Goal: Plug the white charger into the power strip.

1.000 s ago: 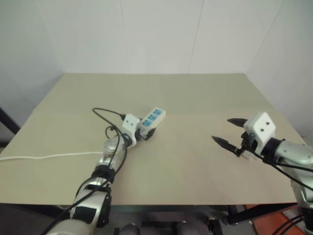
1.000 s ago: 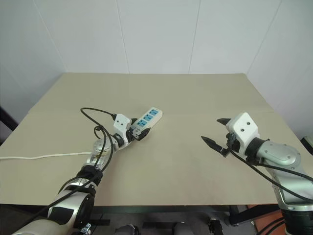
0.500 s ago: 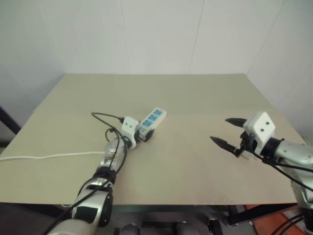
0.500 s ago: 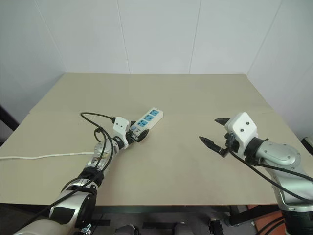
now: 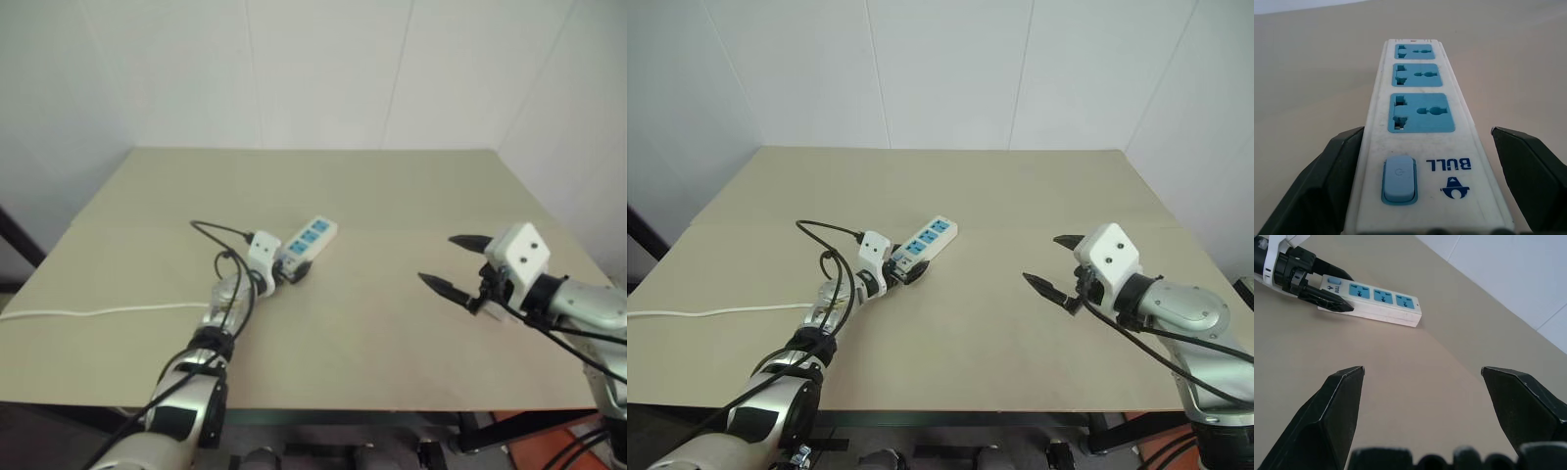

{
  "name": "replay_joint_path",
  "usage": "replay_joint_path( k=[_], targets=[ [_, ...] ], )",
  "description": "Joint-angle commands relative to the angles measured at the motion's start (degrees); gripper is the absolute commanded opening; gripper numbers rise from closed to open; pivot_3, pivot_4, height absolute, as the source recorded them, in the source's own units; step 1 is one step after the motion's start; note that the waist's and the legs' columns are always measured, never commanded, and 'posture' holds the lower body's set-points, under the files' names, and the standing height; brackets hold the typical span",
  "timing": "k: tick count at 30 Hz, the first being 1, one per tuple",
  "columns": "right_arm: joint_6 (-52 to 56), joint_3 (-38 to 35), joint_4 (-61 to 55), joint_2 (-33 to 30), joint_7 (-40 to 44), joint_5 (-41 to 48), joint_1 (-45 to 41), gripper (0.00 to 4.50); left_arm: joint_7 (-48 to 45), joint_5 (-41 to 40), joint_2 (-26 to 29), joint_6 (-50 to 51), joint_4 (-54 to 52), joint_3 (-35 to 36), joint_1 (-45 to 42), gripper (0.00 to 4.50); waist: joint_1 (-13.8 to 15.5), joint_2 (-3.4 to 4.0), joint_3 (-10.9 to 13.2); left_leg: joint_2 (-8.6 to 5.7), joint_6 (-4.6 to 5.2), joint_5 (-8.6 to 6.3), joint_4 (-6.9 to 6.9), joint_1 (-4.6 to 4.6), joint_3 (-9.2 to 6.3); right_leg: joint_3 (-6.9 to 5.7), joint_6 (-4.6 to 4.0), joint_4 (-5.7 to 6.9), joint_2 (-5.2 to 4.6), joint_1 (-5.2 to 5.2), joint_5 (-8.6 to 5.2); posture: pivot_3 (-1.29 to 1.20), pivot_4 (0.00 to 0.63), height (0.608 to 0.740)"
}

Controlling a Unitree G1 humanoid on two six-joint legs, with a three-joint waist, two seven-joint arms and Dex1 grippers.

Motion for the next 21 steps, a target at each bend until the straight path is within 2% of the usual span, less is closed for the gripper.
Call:
replay_joint_path(
  k=[1, 15, 21],
  targets=[
    [0.19, -1.29, -1.89, -0.67, -0.16, 0.80, -1.16, 4.50, -0.47, 1.66, -0.53, 1.32, 1.84, -1.56, 0.24, 4.46, 0.05, 0.00, 0.00, 0.00, 0.00, 0.00, 0.00, 0.00, -0.01, 0.00, 0.00, 0.00, 0.00, 0.00, 0.00, 0.00, 0.150, 0.740],
    [-0.22, -0.23, -1.09, -0.39, 0.41, 0.86, -3.05, 4.50, -1.03, 3.57, -0.10, 3.80, 3.29, -2.56, -1.45, 4.46, 0.09, 0.02, -0.01, -0.01, 0.00, 0.00, 0.01, 0.07, -0.01, 0.00, 0.01, -0.01, 0.00, 0.10, 0.00, 0.00, 0.150, 0.740],
    [-0.44, 0.05, -0.60, -0.25, 0.57, 0.82, -3.97, 4.50, -2.11, 3.31, -0.17, 4.11, 3.60, -2.31, -1.82, 4.46, 0.05, 0.01, -0.01, 0.00, 0.00, -0.01, -0.02, 0.42, -0.02, -0.03, 0.03, -0.17, -0.01, 0.53, -0.01, 0.00, 0.150, 0.740]
  ],
)
